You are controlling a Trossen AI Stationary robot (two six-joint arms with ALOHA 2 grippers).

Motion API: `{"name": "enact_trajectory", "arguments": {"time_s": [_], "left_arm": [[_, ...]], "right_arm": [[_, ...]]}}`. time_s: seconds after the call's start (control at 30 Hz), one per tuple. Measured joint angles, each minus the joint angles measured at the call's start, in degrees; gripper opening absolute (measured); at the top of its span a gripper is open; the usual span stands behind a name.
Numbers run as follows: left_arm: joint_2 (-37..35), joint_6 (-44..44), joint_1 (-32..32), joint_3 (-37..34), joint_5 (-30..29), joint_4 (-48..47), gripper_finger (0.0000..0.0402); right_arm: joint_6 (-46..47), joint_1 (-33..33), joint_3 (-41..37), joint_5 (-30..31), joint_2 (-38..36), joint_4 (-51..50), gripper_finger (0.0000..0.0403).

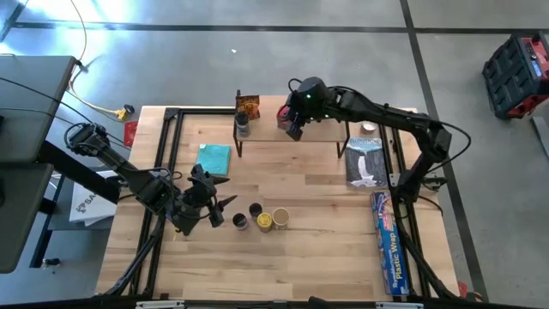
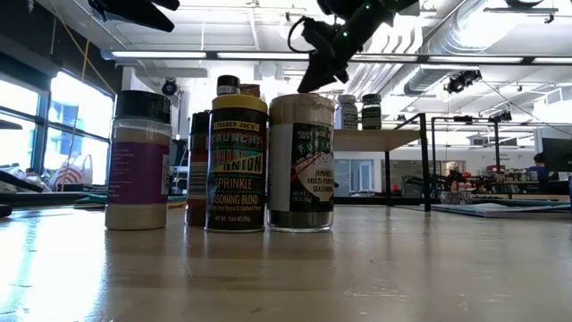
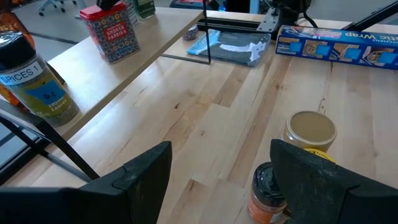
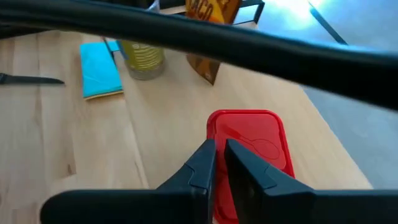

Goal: Shelf spices
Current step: Put the red seasoning can on the shelf

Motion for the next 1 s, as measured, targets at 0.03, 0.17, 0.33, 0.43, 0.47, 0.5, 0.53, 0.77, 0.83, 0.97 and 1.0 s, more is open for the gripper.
{"name": "enact_trajectory", "arguments": {"time_s": [0.03,0.17,0.33,0.43,0.47,0.5,0.53,0.77,0.83,0.97,1.0], "left_arm": [[0.00,0.00,0.00,0.00,-0.01,-0.01,0.0266],[0.00,-0.01,0.00,0.00,0.01,-0.04,0.0266],[0.00,-0.01,0.00,0.00,0.41,-0.06,0.0266],[0.00,0.00,0.01,0.00,0.43,-0.08,0.0266],[0.00,-0.02,0.01,0.00,0.43,-0.08,0.0266],[0.00,0.00,0.01,0.00,0.43,-0.08,0.0266],[0.00,-0.02,-0.01,0.00,0.41,-0.10,0.0266],[0.00,-0.02,-0.01,0.00,0.42,-0.10,0.0266],[0.00,-0.01,-0.01,0.00,0.43,-0.10,0.0266],[0.00,-0.02,0.01,0.00,0.43,-0.10,0.0266],[0.00,-0.02,0.01,0.00,0.41,-0.10,0.0266]], "right_arm": [[-0.08,-0.31,0.00,-0.06,0.00,-0.02,0.0032],[-3.02,-2.15,0.00,-1.60,-0.02,-0.47,0.0032],[-9.18,-5.00,0.04,-4.41,-0.09,-1.31,0.0032],[-12.37,-6.54,0.04,-5.20,-0.09,-1.61,0.0032],[-13.61,-6.92,0.04,-5.49,-0.09,-1.65,0.0032],[-14.83,-7.26,0.04,-5.99,-0.09,-1.70,0.0032],[-15.68,-7.58,0.04,-6.43,-0.09,-1.72,0.0032],[-22.14,-9.47,0.04,-7.30,-0.09,-1.90,0.0032],[-24.13,-9.86,0.04,-7.28,-0.09,-1.92,0.0032],[-28.87,-10.51,0.04,-7.25,-0.09,-1.88,0.0032],[-30.02,-10.58,0.02,-7.23,-0.09,-1.80,0.0032]]}}
